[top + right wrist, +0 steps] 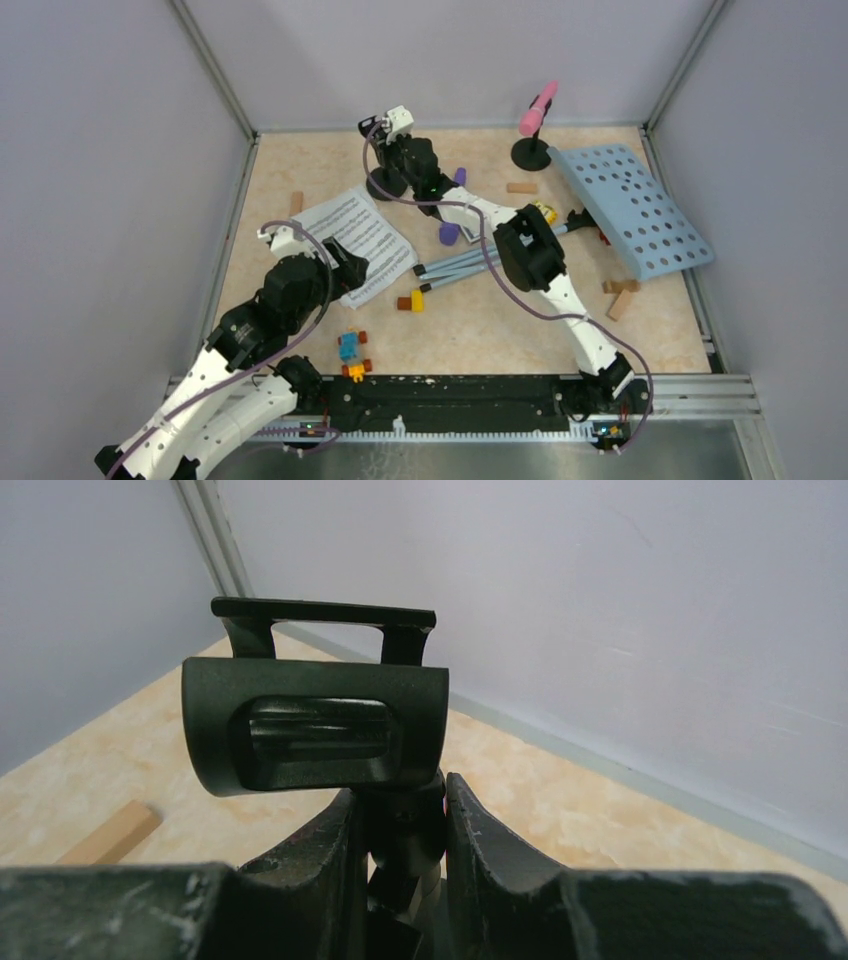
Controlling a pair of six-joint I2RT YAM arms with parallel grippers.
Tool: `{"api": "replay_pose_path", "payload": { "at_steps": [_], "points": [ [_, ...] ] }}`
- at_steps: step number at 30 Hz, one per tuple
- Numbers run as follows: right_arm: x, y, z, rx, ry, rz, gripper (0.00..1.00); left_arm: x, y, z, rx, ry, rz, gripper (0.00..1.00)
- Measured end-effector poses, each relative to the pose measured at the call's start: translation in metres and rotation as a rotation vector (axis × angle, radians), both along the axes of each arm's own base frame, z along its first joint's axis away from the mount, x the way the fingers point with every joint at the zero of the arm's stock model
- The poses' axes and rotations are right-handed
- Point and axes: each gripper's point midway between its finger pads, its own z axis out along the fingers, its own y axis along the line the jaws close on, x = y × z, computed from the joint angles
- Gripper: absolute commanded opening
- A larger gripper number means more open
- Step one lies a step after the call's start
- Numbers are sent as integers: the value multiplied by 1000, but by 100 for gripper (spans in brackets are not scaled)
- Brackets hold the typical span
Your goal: Pack up the instrument practice props
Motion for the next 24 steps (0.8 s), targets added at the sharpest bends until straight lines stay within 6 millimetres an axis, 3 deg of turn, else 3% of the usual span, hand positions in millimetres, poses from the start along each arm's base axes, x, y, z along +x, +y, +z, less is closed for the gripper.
{"api": "replay_pose_path", "payload": {
  "at_steps": [1,3,5,8,9,14,17,19,24],
  "points": [
    [6,4,-5,14,-5,8,0,0,0,0,-1,1,0,99],
    [16,13,-14,41,-24,31,12,-1,-1,-1,-1,6,-3,99],
    [20,18,-15,56,-39,43,30,-2,0,-3,2,13,-5,99],
    [20,21,-16,63,-40,58,65,-4,1,-6,11,23,-5,99],
    [18,20,-16,66,-47,61,69,-5,2,-8,14,28,-5,99],
    [-5,0,-35,0,11,63,78,-7,4,-10,21,37,-5,99],
    [-27,-21,-32,-37,46,59,79,-8,5,-12,27,43,-5,99],
    [-46,-39,-18,-54,48,57,79,-9,5,-12,26,42,-5,99],
    [-107,-100,46,-46,-17,48,79,-10,6,-11,22,39,-6,99]
  ]
}}
